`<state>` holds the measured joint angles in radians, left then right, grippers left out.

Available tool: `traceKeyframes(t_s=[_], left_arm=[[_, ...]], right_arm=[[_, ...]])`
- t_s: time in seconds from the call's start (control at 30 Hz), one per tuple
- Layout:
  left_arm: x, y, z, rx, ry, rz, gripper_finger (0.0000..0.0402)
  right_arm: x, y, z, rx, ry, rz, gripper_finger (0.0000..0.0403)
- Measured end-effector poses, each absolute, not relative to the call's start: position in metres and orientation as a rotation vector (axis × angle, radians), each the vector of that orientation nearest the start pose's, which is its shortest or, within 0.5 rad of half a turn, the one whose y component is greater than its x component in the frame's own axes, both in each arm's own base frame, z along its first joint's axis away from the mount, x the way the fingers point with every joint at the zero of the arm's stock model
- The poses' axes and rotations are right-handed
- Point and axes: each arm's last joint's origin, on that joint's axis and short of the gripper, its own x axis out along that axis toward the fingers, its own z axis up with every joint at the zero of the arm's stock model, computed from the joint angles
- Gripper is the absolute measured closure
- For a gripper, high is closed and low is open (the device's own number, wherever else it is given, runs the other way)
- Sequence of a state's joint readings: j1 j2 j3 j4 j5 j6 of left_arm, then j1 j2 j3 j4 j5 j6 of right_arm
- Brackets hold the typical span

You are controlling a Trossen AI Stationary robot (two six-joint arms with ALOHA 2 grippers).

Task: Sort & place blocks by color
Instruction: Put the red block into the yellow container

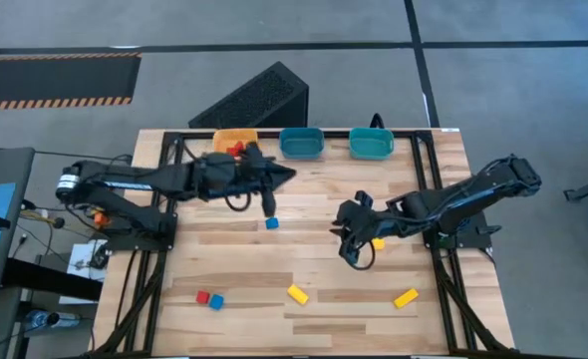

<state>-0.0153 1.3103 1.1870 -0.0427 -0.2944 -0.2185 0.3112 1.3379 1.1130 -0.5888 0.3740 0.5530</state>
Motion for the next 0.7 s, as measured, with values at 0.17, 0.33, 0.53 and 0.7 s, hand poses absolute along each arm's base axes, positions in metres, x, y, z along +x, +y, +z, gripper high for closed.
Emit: traceKeyframes(t_s=[0.17,0.33,0.53,0.7], left_arm=[[0.318,-0.003,0.367,-0.207,0.045,0.27,0.0397],[0.315,-0.001,0.366,-0.23,0.069,0.284,0.0373],[0.294,0.009,0.387,-0.229,-0.007,0.351,0.0354],[0.286,0.009,0.38,-0.239,0.073,0.422,0.0357]], right_arm=[[0.266,0.078,0.293,0.247,0.738,-0.238,0.0284],[0.262,0.082,0.288,0.225,0.739,-0.246,0.0284],[0.25,0.076,0.261,0.275,0.66,-0.354,0.0284],[0.246,0.075,0.248,0.434,0.507,-0.253,0.0284]])
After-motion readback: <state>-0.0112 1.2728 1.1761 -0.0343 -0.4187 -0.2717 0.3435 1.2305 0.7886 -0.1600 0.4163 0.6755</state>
